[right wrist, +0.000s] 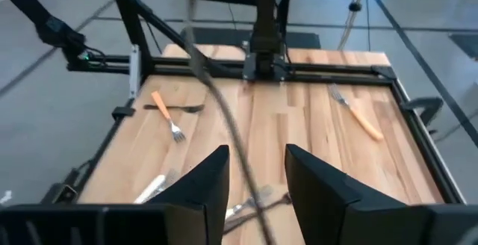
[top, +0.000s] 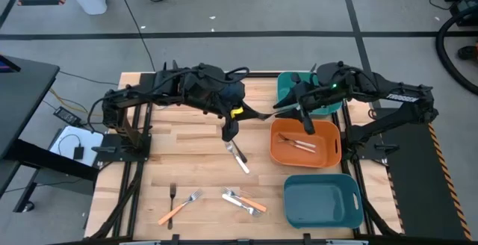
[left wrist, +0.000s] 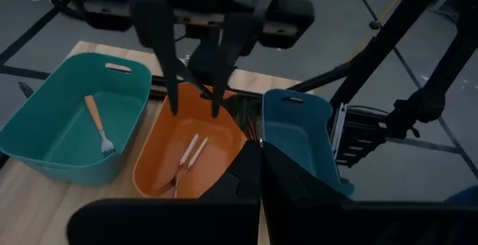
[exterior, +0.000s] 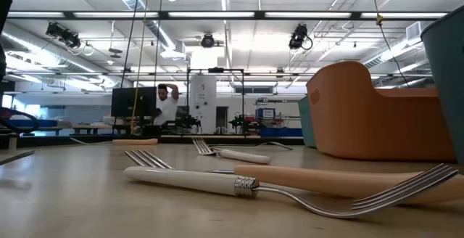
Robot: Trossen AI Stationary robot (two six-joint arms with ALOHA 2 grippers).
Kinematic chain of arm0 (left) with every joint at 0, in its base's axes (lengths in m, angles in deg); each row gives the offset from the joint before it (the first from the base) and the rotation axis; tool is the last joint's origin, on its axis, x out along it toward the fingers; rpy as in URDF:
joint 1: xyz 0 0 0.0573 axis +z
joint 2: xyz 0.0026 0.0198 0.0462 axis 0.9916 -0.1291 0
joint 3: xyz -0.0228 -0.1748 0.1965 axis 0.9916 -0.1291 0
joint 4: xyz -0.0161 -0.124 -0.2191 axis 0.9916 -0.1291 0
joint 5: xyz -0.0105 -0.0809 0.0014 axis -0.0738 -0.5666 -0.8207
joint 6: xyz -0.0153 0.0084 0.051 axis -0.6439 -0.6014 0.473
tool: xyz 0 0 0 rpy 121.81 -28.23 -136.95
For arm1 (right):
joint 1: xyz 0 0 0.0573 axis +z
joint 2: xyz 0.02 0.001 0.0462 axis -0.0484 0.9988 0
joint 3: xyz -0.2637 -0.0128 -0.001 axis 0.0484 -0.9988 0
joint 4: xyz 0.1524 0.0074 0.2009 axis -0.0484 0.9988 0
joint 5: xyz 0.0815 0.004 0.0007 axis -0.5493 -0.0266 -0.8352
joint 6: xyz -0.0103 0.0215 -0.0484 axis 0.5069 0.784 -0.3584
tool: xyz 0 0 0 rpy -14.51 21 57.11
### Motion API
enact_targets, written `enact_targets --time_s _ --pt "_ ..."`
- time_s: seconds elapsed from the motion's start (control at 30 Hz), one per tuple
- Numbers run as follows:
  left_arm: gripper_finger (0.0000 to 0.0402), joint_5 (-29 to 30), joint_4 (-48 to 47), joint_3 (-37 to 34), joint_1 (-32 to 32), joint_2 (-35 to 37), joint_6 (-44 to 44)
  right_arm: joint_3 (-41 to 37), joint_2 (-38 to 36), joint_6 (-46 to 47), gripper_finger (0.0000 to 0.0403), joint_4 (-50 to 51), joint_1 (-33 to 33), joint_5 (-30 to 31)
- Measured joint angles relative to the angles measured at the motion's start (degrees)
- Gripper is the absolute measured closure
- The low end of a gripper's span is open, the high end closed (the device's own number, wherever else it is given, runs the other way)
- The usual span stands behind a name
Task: Sort silverware by color (type)
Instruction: Put the black fork into the blue bin
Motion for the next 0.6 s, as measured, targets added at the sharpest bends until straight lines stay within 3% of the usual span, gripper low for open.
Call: enact_targets --time_s 0.13,0.33,0.6 --pt "0.0397 0.14 -0.18 0.00 -0.02 -0.13 -0.22 0.00 -0.03 0.02 0.0293 0.91 0.33 2.45" --pt "0.0388 -0.12 -0.42 0.00 0.03 -0.22 -0.18 0.00 -0.16 -0.61 0.0390 2.53 2.25 1.62" --pt "0.0358 0.05 -0.23 -0.04 0.37 -0.35 -0.09 -0.02 -1.20 4.79 0.0396 9.43 5.86 6.61"
